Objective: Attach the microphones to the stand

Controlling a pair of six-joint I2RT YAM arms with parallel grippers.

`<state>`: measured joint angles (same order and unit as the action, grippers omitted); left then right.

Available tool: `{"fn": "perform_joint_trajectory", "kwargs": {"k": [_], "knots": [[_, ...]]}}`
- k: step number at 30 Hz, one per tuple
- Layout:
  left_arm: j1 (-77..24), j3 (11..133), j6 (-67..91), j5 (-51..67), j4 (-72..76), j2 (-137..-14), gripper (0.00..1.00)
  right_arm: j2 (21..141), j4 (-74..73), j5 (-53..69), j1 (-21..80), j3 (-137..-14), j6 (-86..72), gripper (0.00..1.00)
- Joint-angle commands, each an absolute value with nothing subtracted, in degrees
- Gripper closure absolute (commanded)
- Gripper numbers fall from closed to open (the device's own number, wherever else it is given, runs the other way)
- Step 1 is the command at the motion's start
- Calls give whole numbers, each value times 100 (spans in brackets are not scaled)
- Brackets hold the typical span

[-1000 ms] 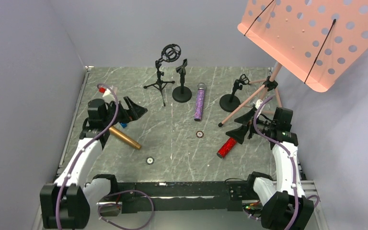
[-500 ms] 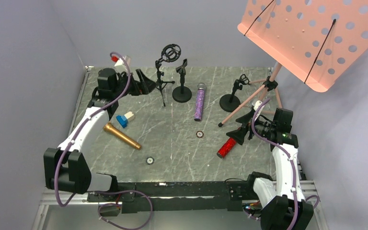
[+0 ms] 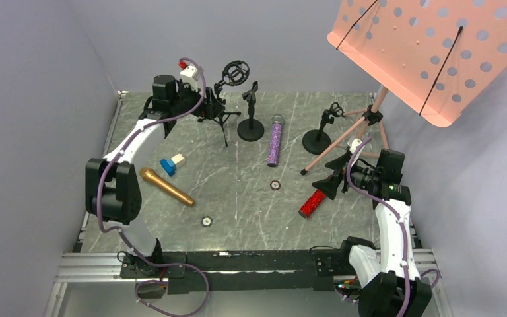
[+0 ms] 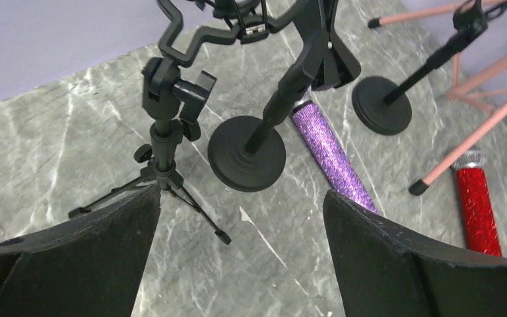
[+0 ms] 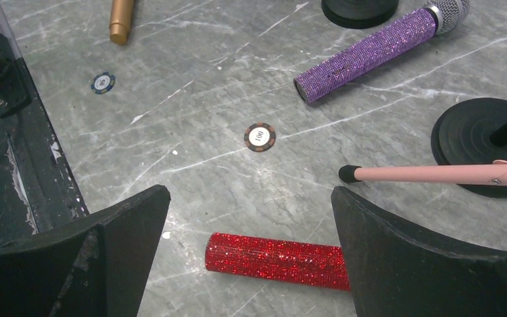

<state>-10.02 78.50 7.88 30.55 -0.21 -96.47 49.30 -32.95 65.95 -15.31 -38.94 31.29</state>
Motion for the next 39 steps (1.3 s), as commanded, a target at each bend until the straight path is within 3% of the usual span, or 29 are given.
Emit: {"fn": "perform_joint_trajectory", "kwargs": {"k": [1,6,15,21,39], "knots": [[-721,7872,258,4422,924,-9955,4,4821,-3111,6642,-1491,-4078,3183,0],[-475,6842,381,4960,3211,-10106,9,4843,-3105,6577,-1401,-4090,3183,0],[-475,7111,484,4787,4508,-11020,16,4832,-3098,6507,-1349,-4087,3201,0],[-499,7492,830,4700,4971,-11521,27,4869,-3070,6481,-1345,-4096,3167,0],[-633,8365,852,4893,4751,-12213,44,5027,-3120,6376,-1232,-4149,3208,0]]}}
